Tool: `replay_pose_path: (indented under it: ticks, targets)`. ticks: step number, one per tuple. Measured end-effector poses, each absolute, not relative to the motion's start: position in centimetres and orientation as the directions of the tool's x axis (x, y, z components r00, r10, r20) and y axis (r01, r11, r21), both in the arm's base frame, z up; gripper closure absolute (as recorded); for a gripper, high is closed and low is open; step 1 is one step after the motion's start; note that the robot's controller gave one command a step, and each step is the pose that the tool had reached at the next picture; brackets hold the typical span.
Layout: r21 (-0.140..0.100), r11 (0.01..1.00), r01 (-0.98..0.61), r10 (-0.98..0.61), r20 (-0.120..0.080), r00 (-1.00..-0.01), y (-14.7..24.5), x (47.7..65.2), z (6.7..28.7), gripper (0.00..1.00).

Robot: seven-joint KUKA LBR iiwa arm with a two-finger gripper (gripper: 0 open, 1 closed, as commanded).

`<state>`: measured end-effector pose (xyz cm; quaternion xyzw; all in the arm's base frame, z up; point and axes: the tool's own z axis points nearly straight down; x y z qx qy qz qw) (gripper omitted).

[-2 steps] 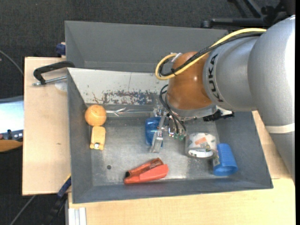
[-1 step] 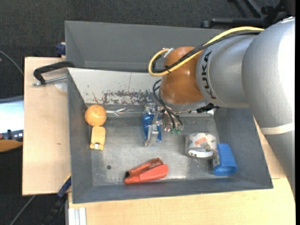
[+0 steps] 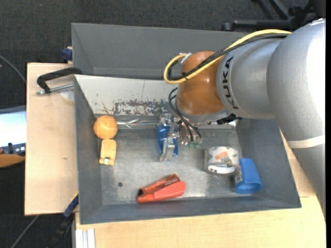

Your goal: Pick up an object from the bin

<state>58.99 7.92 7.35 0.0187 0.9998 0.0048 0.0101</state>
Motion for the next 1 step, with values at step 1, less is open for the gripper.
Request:
replay_pose_path:
  ticks: [1]
  targets:
    - [0.011,0.999,0.033,0.033,-0.025,-0.999,7.95,59.67,7.97,1.00]
